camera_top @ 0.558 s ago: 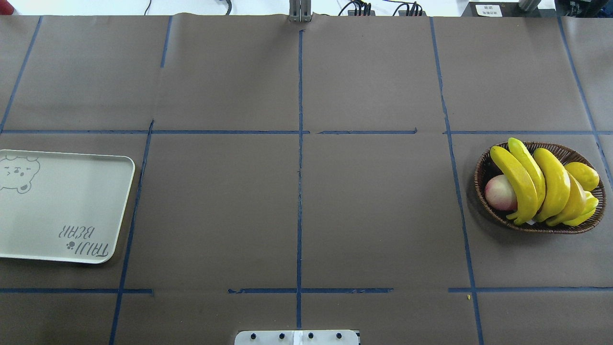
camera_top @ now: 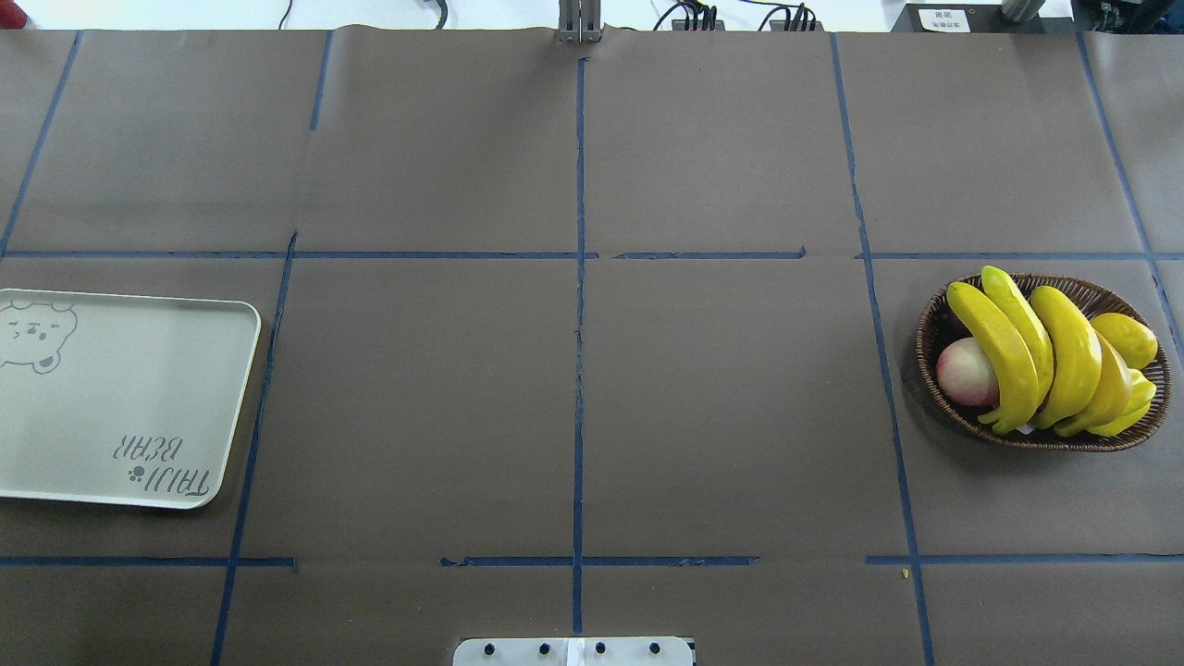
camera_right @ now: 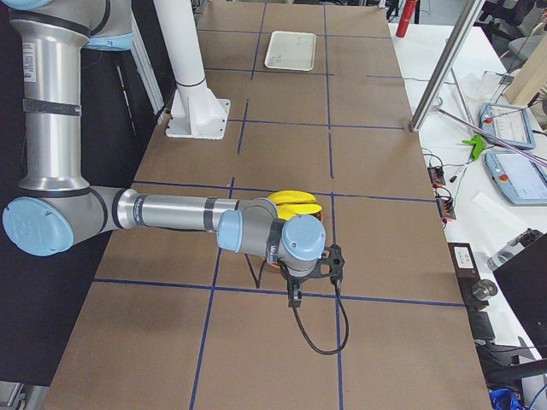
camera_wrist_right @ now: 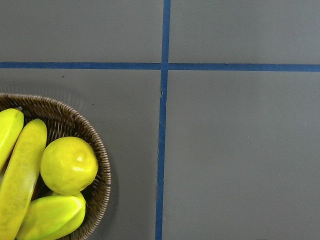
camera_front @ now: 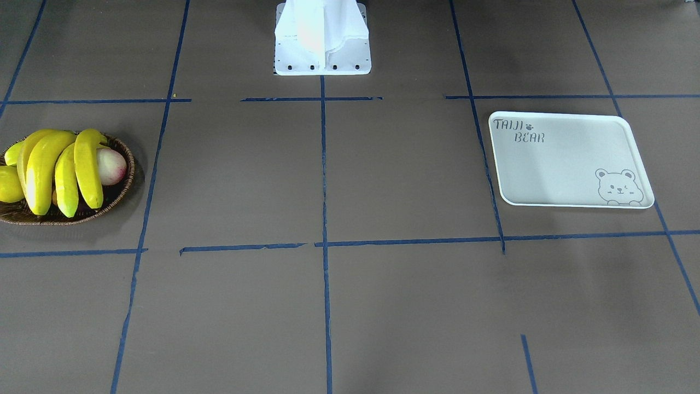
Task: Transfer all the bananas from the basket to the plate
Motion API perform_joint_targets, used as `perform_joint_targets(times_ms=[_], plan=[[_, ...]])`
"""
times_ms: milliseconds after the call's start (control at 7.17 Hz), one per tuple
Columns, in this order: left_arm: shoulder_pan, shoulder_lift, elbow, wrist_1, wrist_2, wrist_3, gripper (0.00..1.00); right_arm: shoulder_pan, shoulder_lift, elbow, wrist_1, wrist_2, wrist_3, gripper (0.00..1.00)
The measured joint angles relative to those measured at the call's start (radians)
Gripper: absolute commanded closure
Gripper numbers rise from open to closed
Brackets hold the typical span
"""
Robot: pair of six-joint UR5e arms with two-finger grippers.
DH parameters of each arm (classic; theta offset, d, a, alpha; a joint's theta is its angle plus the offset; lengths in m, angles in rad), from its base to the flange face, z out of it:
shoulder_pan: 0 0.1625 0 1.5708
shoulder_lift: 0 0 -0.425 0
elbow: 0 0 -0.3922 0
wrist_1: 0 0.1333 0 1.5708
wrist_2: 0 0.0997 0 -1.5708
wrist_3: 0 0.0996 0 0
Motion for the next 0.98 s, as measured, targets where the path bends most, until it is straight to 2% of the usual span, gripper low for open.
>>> perform_joint_targets(times_ms=[976], plan=[[0.0, 0.0, 0.009, -0.012, 0.001, 0.0, 0.0, 0.0, 0.0, 0.001, 0.0, 0.001, -0.007, 0.0]])
